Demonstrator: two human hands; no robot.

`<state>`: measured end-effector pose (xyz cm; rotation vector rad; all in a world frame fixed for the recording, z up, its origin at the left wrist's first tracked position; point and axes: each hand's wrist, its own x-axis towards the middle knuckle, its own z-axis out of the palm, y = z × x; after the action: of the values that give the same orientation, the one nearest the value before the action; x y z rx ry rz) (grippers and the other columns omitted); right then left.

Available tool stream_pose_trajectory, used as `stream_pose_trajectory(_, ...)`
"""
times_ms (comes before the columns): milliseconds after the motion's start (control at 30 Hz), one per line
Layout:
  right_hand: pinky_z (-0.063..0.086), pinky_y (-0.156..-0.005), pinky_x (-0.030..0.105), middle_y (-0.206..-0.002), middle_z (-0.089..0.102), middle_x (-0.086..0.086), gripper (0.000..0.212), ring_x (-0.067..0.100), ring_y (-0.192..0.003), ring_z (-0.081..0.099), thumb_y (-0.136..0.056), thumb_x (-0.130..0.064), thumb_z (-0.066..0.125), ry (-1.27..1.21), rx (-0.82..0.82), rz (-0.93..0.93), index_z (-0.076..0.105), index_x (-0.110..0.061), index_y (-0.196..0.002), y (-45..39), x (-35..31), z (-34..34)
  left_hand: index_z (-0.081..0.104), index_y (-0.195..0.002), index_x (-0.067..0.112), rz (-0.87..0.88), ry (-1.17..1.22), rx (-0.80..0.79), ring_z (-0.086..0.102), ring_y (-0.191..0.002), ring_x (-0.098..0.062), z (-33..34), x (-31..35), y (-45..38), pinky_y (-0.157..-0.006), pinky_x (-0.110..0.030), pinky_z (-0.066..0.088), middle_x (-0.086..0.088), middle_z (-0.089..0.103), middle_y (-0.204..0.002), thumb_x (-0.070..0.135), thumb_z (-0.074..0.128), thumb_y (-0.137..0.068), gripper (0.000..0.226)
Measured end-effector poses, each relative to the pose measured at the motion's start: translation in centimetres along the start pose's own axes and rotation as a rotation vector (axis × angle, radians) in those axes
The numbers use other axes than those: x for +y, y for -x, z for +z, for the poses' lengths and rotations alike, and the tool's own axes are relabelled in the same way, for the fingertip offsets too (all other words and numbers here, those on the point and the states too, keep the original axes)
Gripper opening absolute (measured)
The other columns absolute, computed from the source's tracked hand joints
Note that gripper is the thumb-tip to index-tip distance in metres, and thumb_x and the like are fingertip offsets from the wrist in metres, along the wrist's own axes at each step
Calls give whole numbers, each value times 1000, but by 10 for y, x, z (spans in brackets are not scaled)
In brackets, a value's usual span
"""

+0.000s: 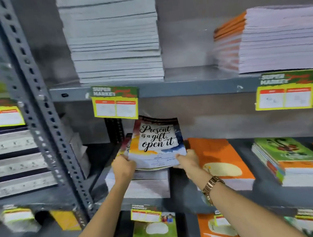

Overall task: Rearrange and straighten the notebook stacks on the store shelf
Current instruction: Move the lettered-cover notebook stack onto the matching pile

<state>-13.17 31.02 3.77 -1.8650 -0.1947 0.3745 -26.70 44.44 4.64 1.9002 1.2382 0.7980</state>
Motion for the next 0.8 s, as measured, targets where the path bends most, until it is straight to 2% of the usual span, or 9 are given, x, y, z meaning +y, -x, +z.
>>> stream_pose_trajectory(67,56,-86,48,-117,63,23,29,39,-102,64,-85,-6,64,-98,-49,37,56,5,-110,6,-3,19,25,-50,19,-7,-6,27,26,-53,-18,-13,-9,-9,-53,-29,26,0,28,-53,-11,46,-76,44)
stream_pose_trajectory(133,59,-79,42,-117,62,22,30,38,-100,66,-84,-4,66,-142,-88,61,54,6,-110,12,-3,33,26,-52,17,-7,-39,23,32,-59,-20,-21,-19,-16,-58,-33,28,-4,34,-57,-11,43,-76,40)
stream_pose_trajectory(233,60,-69,34,-120,60,18,41,34,-90,70,-83,-8,70,-108,-130,91,50,6,-116,20,3,43,35,-52,10,-6,-118,-4,35,-56,-24,-29,-35,-23,-53,-29,30,-5,36,-54,-10,42,-79,34)
stream_pose_trajectory(333,59,-61,30,-104,62,12,42,24,-68,66,-81,-15,73,28,-124,47,52,3,-112,20,3,41,32,-49,7,26,-171,1,31,-49,-22,-31,-38,-26,-45,-28,24,-7,34,-53,-10,43,-78,36)
stream_pose_trajectory(433,55,-54,26,-76,60,4,31,19,-55,64,-79,-24,74,253,-127,18,53,-6,-92,19,-4,36,56,-71,-5,39,-247,4,53,-70,-37,-29,-32,-24,-59,-38,43,-24,57,-84,-4,49,-79,11)
stream_pose_trajectory(500,48,-43,21,-61,58,2,30,15,-47,59,-80,-30,72,442,-138,-17,51,-9,-76,19,-5,32,60,-88,-4,29,-369,5,57,-85,-38,-28,-27,-19,-72,-39,44,-23,56,-111,4,53,-82,12)
stream_pose_trajectory(633,35,-46,19,-60,54,0,34,18,-59,54,-85,-23,63,598,12,-199,49,-16,-55,17,0,17,62,-103,8,139,-655,107,49,-112,-30,-17,-13,-9,-92,-42,37,-11,57,-120,14,56,-81,24)
stream_pose_trajectory(733,39,-62,22,-89,68,7,12,26,-88,65,-87,-21,60,614,133,-360,66,-13,-82,21,0,-6,62,-98,6,241,-586,109,50,-108,-31,-2,3,0,-90,-42,36,-11,61,-110,9,55,-79,20)
stream_pose_trajectory(800,44,-66,26,-97,69,11,13,29,-95,65,-88,-19,58,637,198,-452,67,-11,-94,20,1,-25,62,-101,6,305,-547,79,50,-110,-30,9,16,9,-91,-42,35,-12,62,-110,9,55,-79,23)
